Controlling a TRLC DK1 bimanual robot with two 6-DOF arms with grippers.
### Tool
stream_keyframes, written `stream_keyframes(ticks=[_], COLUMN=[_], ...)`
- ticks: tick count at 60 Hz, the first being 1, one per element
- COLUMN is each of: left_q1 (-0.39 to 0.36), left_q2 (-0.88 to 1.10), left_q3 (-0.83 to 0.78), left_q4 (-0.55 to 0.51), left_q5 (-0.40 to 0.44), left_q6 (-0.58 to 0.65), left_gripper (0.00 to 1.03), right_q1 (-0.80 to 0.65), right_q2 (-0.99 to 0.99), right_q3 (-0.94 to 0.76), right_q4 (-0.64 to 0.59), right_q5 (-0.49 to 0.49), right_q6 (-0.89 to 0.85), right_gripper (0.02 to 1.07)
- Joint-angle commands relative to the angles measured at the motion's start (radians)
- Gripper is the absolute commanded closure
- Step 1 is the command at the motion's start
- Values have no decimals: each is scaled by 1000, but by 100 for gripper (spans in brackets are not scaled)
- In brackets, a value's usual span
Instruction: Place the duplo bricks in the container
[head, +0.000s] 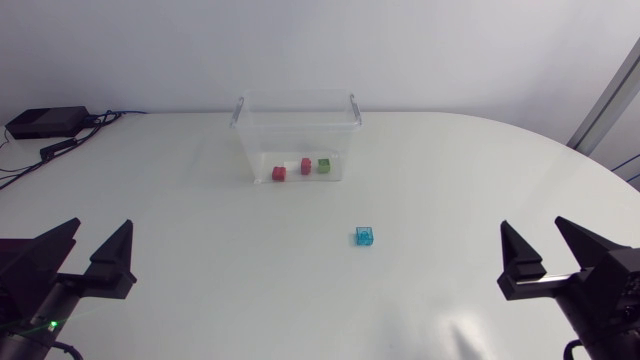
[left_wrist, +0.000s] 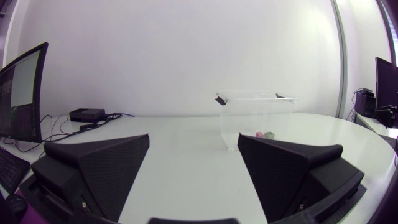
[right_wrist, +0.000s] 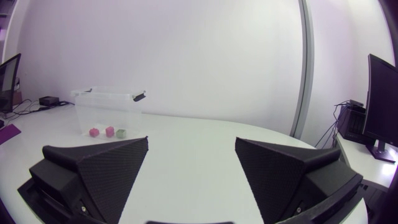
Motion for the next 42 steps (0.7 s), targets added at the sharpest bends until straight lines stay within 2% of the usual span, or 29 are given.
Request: stream_keyframes(ticks=[1, 42], left_q1=[7, 7], left_q2=[-10, -10], left_q3=[-18, -18], left_q4=[8, 8], left_q5=[3, 3], left_q6=[-26, -27], left_gripper=[4, 4], right_q1=[9, 8], right_q2=[-5, 11], right_q3=[-20, -17], right_q4=[7, -5], right_q5=[3, 1], right_q6=[-9, -101], right_gripper=[6, 6])
